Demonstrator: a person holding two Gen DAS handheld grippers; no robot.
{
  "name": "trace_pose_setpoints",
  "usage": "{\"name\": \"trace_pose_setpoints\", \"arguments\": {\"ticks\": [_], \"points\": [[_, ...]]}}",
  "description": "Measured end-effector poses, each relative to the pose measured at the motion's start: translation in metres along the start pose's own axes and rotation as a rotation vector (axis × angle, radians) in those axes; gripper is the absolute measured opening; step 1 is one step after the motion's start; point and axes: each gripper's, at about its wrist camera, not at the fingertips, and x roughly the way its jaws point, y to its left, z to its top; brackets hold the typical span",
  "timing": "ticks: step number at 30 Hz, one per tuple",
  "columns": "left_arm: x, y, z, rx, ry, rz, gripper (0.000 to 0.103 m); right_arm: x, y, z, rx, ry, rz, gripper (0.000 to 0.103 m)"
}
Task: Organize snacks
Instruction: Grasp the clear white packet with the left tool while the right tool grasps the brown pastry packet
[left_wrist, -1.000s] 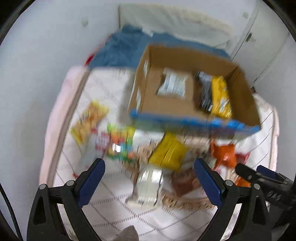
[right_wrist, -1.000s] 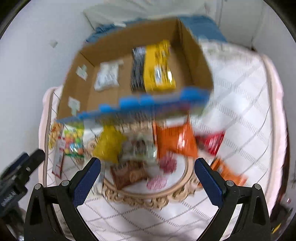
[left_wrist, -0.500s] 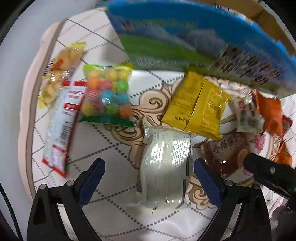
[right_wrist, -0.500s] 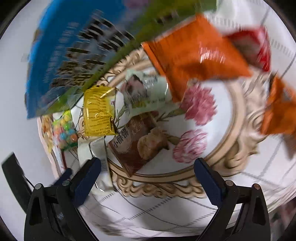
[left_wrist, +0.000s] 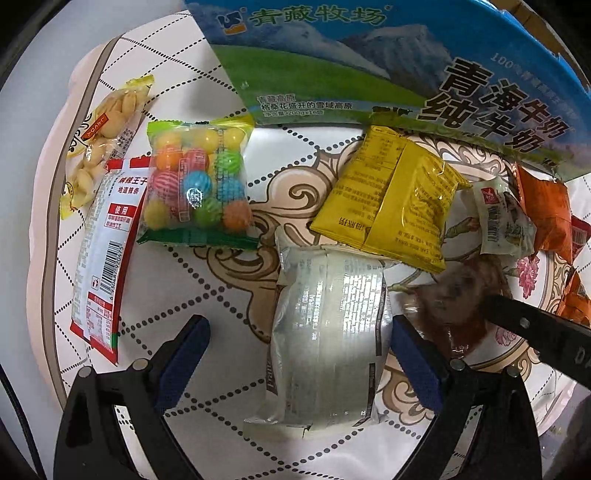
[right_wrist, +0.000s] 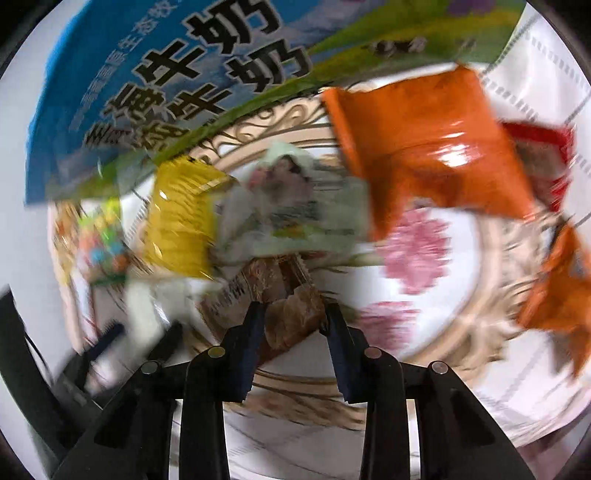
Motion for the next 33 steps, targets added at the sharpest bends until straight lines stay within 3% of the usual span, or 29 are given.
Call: {"name": "trace_pose_setpoints", "arguments": {"ticks": [4,6,7,8,12,16,17,21,23,24,29,33], "points": [[0.000,0.004,0.002,-0.004,-0.006,0.001,0.095,-0.005,-0.025,-0.001,0.072,0.040,0.055,0.038],[0.000,0.002,0.004,0.001,-0.018,0.000,0.077,-0.001,-0.037,-0.003,0.160,0.065,0.117,0.055],[0.000,0.000,0.006,0.005,-0.019,-0.003,0.059,0.002,-0.040,-0.004,0.207,0.075,0.157,0.069],[-0.002,-0.002,0.007,0.011,-0.018,-0.008,0.054,0.005,-0.042,-0.005,0.238,0.078,0.183,0.078],[-0.008,0.002,0.005,0.009,-0.022,0.004,0.053,0.014,-0.032,-0.006,0.361,0.076,0.240,0.081],[-0.012,0.011,-0.006,0.001,-0.035,0.036,0.053,0.024,-0.005,0.007,0.411,0.056,0.113,0.086],[-0.013,0.013,-0.009,0.001,-0.037,0.042,0.053,0.029,0.011,0.012,0.396,0.042,0.019,0.086],[-0.013,0.018,-0.015,-0.002,-0.038,0.045,0.053,0.037,0.033,0.016,0.315,0.046,-0.078,0.083],[-0.014,0.020,-0.017,-0.011,-0.039,0.034,0.055,0.038,0.047,0.013,0.180,0.046,-0.137,0.066],[-0.014,0.022,-0.017,-0.016,-0.039,0.027,0.055,0.037,0.051,0.011,0.118,0.040,-0.159,0.062],[-0.010,0.034,-0.017,-0.034,-0.022,-0.008,0.057,0.032,0.063,-0.009,-0.208,0.025,-0.241,0.060],[0.002,0.035,-0.012,-0.017,0.010,0.004,0.064,0.026,0.048,-0.015,-0.252,0.018,-0.248,0.060]]}}
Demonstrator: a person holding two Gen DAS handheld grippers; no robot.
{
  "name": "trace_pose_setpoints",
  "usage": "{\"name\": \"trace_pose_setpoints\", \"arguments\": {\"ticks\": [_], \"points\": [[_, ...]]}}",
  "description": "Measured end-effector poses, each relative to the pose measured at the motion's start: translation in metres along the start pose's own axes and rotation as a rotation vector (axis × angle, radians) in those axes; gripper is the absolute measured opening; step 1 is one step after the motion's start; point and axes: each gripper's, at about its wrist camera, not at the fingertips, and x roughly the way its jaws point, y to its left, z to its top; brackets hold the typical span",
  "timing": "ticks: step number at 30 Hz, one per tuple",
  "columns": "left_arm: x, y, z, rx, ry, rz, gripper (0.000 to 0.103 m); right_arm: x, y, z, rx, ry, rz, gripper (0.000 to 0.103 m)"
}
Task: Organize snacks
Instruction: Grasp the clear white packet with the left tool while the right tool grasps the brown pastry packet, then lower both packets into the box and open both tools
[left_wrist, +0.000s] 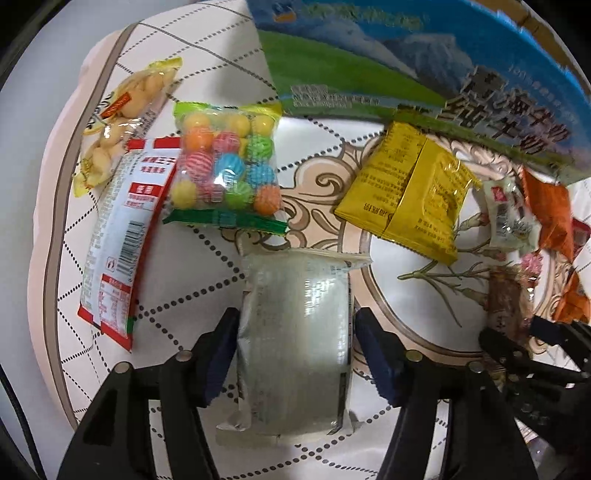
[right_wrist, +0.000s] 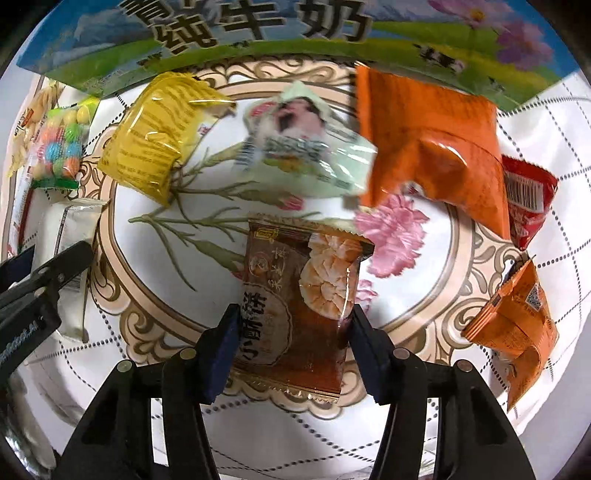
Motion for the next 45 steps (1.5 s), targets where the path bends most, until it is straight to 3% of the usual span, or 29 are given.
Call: {"name": "trace_pose_setpoints", "arguments": {"ticks": [4,5,10,12,19,24,28,32,35,40,45], "points": [[0.007,-0.011,0.001,0.039,-0.014,0.059,0.064,-0.005,-0.026,0.001,0.075,-0.007,0.034,0.064],[0.008,-0.014,0.001,0.046,-0.023,0.066,0.057,-0.005,-0.026,0.003,0.103,-0.024,0.024,0.065],[0.003,-0.022,-0.004,0.059,-0.057,0.081,0.056,-0.007,-0.025,0.001,0.114,-0.070,0.006,0.060],[-0.003,-0.021,-0.010,0.054,-0.072,0.084,0.056,-0.007,-0.023,-0.018,0.096,-0.089,0.005,0.060],[-0.049,-0.011,-0.040,0.007,-0.129,-0.016,0.056,-0.036,-0.024,-0.070,0.090,-0.142,0.107,0.060],[-0.104,-0.007,-0.021,0.001,-0.234,-0.082,0.056,-0.091,-0.025,-0.079,0.070,-0.235,0.182,0.060],[-0.145,-0.024,0.015,0.010,-0.302,-0.121,0.056,-0.143,-0.026,-0.053,0.060,-0.325,0.224,0.060],[-0.169,-0.018,0.052,0.006,-0.323,-0.153,0.056,-0.190,-0.021,-0.025,0.053,-0.403,0.243,0.060],[-0.175,-0.019,0.085,0.010,-0.339,-0.129,0.057,-0.208,-0.021,0.003,0.061,-0.441,0.244,0.060],[-0.163,-0.019,0.150,-0.002,-0.263,-0.150,0.057,-0.204,-0.021,0.068,0.085,-0.430,0.243,0.060],[-0.133,-0.024,0.199,0.008,-0.119,-0.166,0.057,-0.175,-0.019,0.119,0.100,-0.356,0.243,0.060]]}}
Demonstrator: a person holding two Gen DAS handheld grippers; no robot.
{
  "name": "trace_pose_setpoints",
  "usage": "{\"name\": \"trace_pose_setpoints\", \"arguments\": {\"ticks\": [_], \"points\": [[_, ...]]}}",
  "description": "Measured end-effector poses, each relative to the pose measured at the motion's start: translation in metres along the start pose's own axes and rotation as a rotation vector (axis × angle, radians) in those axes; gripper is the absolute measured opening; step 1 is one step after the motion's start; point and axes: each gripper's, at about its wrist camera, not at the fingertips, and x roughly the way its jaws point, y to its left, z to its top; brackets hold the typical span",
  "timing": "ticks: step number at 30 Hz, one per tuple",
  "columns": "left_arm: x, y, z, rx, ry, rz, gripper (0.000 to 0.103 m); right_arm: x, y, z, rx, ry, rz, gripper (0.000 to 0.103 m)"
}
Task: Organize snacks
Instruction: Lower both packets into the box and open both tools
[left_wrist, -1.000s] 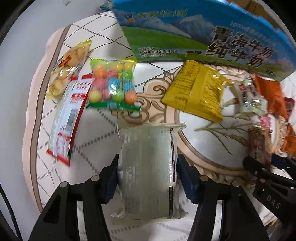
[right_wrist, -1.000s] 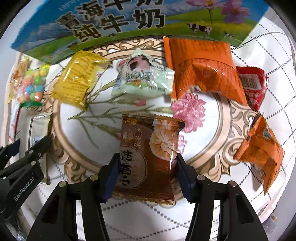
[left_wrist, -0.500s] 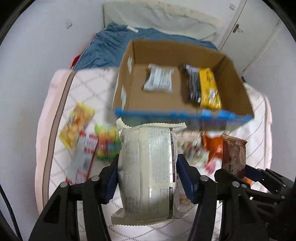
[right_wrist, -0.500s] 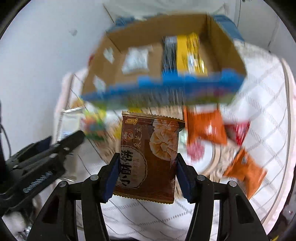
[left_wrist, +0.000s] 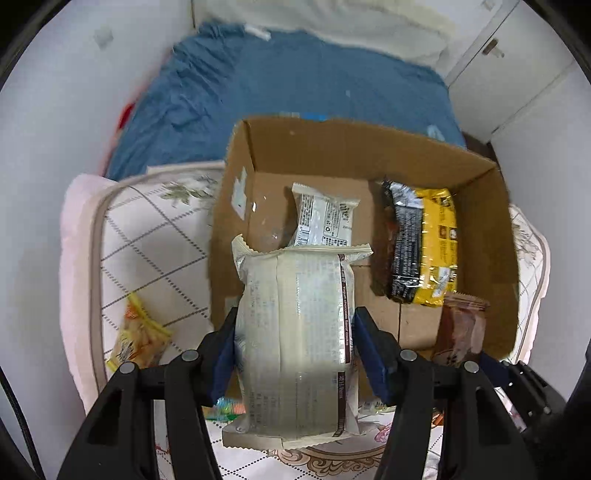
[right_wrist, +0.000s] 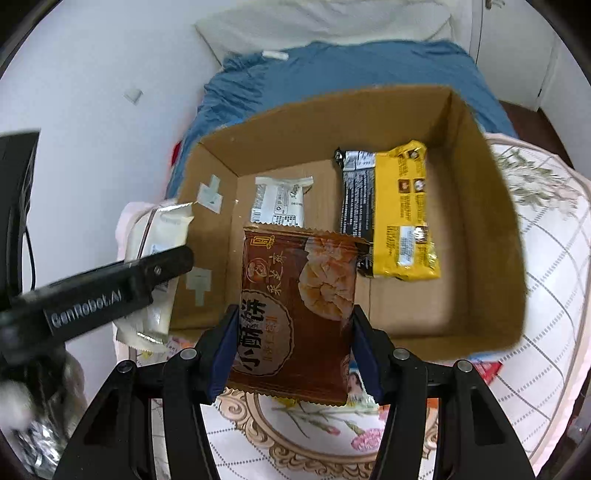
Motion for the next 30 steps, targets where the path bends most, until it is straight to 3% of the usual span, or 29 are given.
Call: {"name": "trace_pose_setpoints", "arguments": {"ticks": [4,8,18,19,21,22,26,30], "points": [[0.039,0.004,0.017,-0.018,0.109,-0.010,0.057,0.032,0.000,0.012,-0.004,0.061,-0.017,0.060],[0.064,0.008,0.018,-0.041,0.170,-0.027,0.057,0.056,-0.003,0.017,0.000,0.115,-0.027,0.060],[0.091,0.002,0.009,-0.037,0.211,-0.019,0.058,0.088,-0.009,0.024,-0.012,0.171,-0.061,0.061],[0.090,0.001,0.011,-0.038,0.210,-0.024,0.058,0.092,-0.010,0.026,-0.006,0.188,-0.059,0.064],[0.088,0.000,0.013,-0.043,0.203,-0.024,0.060,0.096,-0.011,0.026,0.004,0.221,-0.063,0.086],[0.087,-0.001,0.013,-0.042,0.193,-0.021,0.067,0.097,-0.011,0.026,0.003,0.225,-0.067,0.096],[0.076,0.000,0.016,-0.044,0.150,-0.011,0.084,0.092,-0.011,0.025,-0.019,0.219,-0.104,0.096],[0.064,-0.003,0.014,-0.038,0.120,0.001,0.088,0.084,-0.017,0.023,-0.009,0.210,-0.132,0.097]]}}
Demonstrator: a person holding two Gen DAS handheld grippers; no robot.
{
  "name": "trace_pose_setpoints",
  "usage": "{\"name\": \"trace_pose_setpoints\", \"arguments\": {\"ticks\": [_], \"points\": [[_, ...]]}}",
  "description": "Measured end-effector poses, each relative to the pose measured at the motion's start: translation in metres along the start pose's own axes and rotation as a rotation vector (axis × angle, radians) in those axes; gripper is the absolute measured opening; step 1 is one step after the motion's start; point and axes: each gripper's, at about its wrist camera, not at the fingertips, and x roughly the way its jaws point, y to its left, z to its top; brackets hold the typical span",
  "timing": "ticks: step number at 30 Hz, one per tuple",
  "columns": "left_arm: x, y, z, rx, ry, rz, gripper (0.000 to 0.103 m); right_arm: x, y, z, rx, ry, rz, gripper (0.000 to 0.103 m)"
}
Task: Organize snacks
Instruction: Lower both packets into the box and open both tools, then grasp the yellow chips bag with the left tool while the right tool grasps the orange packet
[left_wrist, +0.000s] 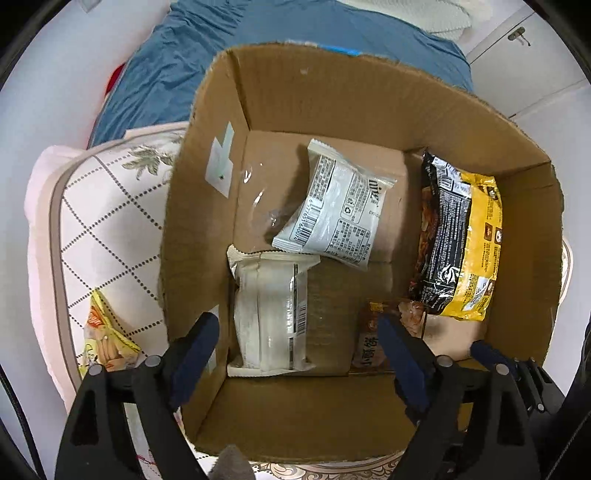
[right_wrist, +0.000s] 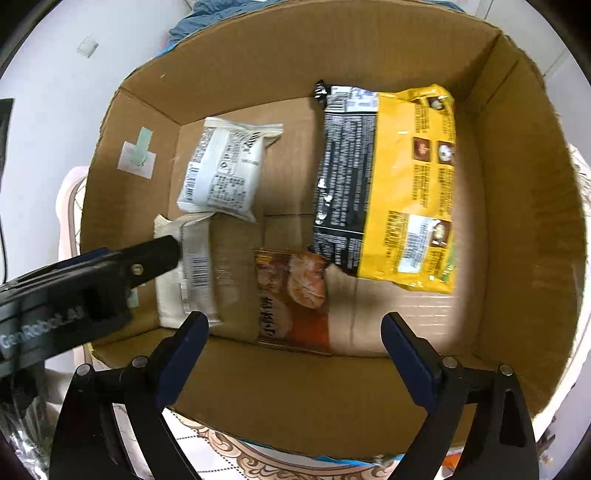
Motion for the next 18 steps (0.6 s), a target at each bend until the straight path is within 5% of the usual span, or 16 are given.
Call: {"name": "trace_pose_setpoints", "arguments": {"ticks": [8,18], "points": [[-0.030,-0.006,-0.014,0.045,-0.093,0.017,0.093,-0.028,-0.016,-0.015,0.019,-0.059,-0.060,0.100],[-0.093,-0.013,-0.070,0.086,-0.285,0.025,0.093,-0.096,-0.017,-0.049,-0.004,-0.229,-0.085,0.101]]}}
